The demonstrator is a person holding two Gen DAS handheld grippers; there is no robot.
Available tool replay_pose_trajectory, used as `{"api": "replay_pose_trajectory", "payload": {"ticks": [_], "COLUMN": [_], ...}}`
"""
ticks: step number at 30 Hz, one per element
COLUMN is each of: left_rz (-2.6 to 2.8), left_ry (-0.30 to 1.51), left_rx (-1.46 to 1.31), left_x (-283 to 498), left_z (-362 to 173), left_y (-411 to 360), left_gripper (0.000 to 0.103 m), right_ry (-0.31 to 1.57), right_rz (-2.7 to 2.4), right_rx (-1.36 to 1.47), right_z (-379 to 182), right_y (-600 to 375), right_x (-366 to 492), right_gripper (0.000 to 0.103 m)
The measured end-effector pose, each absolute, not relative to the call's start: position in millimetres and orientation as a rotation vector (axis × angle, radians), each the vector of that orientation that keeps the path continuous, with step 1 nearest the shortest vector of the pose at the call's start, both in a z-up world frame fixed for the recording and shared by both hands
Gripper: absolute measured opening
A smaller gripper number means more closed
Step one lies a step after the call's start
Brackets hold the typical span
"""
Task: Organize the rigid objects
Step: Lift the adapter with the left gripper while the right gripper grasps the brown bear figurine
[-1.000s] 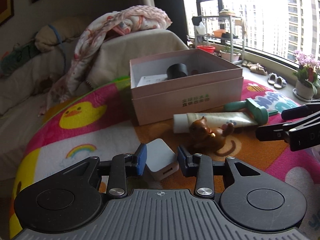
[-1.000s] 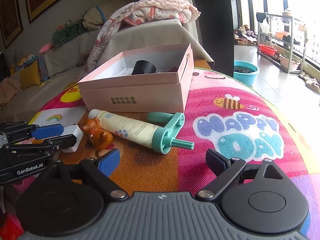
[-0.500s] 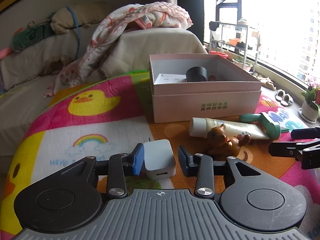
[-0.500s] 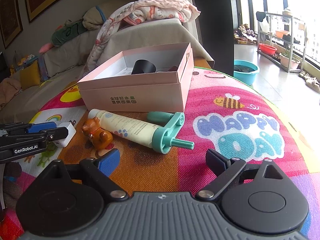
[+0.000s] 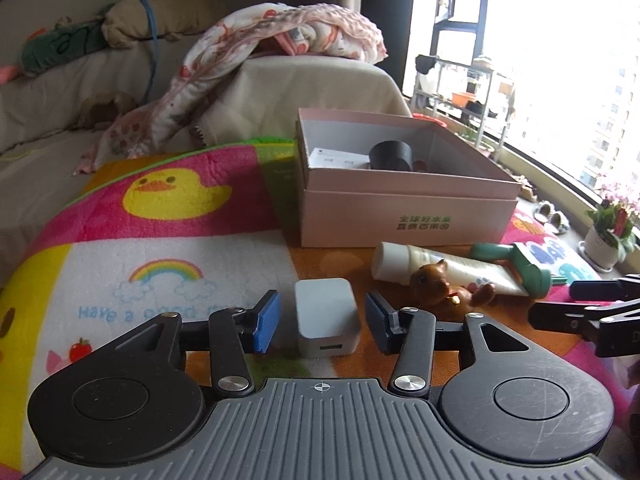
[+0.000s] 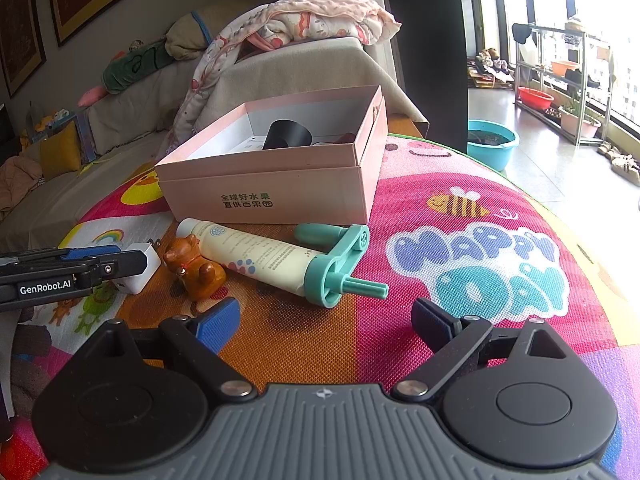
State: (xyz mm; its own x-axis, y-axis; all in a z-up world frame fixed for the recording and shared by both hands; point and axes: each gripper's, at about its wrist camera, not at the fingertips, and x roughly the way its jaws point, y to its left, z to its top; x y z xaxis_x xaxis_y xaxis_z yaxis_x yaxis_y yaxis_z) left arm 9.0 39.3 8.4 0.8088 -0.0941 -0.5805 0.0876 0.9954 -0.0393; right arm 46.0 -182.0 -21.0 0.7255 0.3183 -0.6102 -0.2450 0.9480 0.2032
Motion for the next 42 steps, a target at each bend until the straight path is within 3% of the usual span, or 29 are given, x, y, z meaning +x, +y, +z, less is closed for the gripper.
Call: {"api": "replay_pose_trajectory", "payload": {"ticks": [10, 13, 21, 23, 30, 33, 36, 42], "left_rz": [-0.122, -0.142, -0.239, -0.261, -0.261, -0.266, -0.269, -0.264], "left_ry": [0.666, 0.663, 0.649, 0.642, 0.629, 0.628, 0.627, 0.628], "left_rx": [-0.067, -0.085, -0.123, -0.146, -0.232, -0.252, -0.263, -0.252], "left_x": [24.5, 21.1, -21.7, -31.1, -33.3, -33.4, -33.6, -33.3], "left_z": [-0.9, -0.1, -3.3, -4.6, -7.1, -7.2, -7.4, -6.8], "left_y": [48.3, 52.2, 67.6, 69.7, 79.9, 82.6, 83.7, 82.4], "left_gripper": [0.051, 0.038, 0.038, 0.038, 0.038, 0.038, 0.038, 0.038], "right_ry": [0.690, 0.673, 0.609, 0.618, 0.693, 0.711, 0.715, 0.706], "right_rz": [0.311, 0.312, 0.399, 0.436, 0.472, 0.477, 0.470, 0.507], "right_rx": [0.112, 0.103, -0.066, -0.105, -0.167, -0.160, -0.160, -0.252], "right_z": [-20.9, -19.3, -5.3, -4.9, -12.9, -13.9, -12.4, -7.5], "right_y": [-181.8, -181.0, -144.2, -128.0, -78.0, -69.1, -70.1, -87.9], "right_x": [44.6, 41.7, 26.4, 28.6, 55.5, 64.3, 65.9, 34.9], "right_gripper": [0.093, 0.093, 0.093, 0.090, 0.062, 0.055, 0.039, 0.036]}}
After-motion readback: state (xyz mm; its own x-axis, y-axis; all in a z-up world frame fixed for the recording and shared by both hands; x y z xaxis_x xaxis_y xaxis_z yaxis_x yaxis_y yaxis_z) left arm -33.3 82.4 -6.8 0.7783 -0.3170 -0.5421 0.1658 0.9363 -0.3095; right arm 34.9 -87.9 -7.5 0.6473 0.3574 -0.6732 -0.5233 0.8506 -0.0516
